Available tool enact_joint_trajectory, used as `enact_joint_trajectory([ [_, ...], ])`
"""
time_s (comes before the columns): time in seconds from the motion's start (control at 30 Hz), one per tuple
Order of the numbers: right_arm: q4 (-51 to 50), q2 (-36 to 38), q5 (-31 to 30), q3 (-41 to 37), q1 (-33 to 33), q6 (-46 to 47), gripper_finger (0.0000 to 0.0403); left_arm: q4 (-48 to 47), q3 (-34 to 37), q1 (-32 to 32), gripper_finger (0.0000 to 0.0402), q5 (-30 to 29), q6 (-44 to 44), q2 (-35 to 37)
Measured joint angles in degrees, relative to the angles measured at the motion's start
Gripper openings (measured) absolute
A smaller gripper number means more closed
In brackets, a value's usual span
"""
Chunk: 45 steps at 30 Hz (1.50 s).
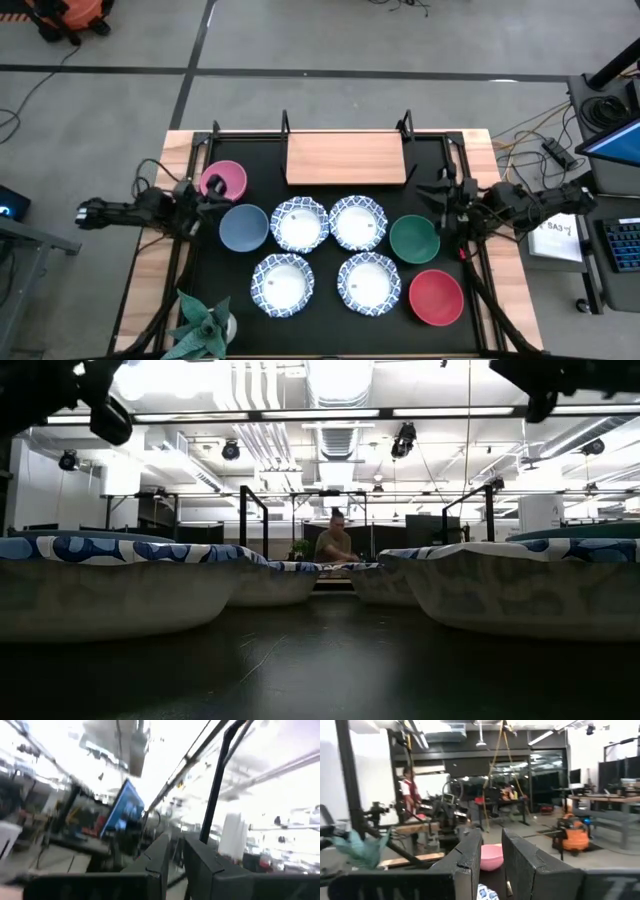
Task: Place and stack bowls onto a shelf
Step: Put the white and blue bowl on the shelf
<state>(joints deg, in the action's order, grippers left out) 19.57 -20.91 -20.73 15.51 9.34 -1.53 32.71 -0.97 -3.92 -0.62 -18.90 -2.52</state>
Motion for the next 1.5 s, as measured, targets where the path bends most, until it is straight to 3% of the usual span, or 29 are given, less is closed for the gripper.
enact_joint_trajectory([
  [0.13, -0.2, -7.1, -1.0, 5.2, 0.0, -1.5, 0.0068, 4.3, 0.0, 0.0, 0.0037, -2.7, 3.4, 0.0],
  [0.37, -4.1, -16.6, -5.0, 14.6, 0.0, -3.1, 0.0068, 7.8, 0.0, 0.0, 0.0037, -19.5, 7.8, 0.0],
  [0.43, -6.0, -18.5, -4.9, 17.0, -0.3, -3.2, 0.0068, 7.7, 0.0, 0.0, 0.0037, -21.3, 9.5, -0.1],
  [0.7, -9.1, -25.8, -4.8, 22.4, -1.5, -1.0, 0.0068, 8.2, -2.3, 0.0, 0.0037, -19.2, 17.8, -1.1],
  [0.9, -9.2, -30.8, -0.5, 23.8, -1.5, 1.9, 0.0068, 5.3, -7.3, 0.0, 0.0037, -5.3, 17.8, -6.8],
  [1.0, -9.5, -33.7, 1.6, 24.1, -1.5, 2.0, 0.0068, 5.2, -9.4, 0.0, 0.0037, -1.5, 15.6, -11.0],
  [1.3, -9.5, -43.5, 1.7, 29.0, -1.5, 5.1, 0.0068, 1.9, -14.6, -0.4, 0.0037, -1.3, 13.9, -22.9],
  [1.5, -14.0, -50.2, 1.7, 36.1, -1.5, 3.8, 0.0068, -6.5, -19.1, -0.4, 0.0037, -1.3, 14.1, -25.7],
])
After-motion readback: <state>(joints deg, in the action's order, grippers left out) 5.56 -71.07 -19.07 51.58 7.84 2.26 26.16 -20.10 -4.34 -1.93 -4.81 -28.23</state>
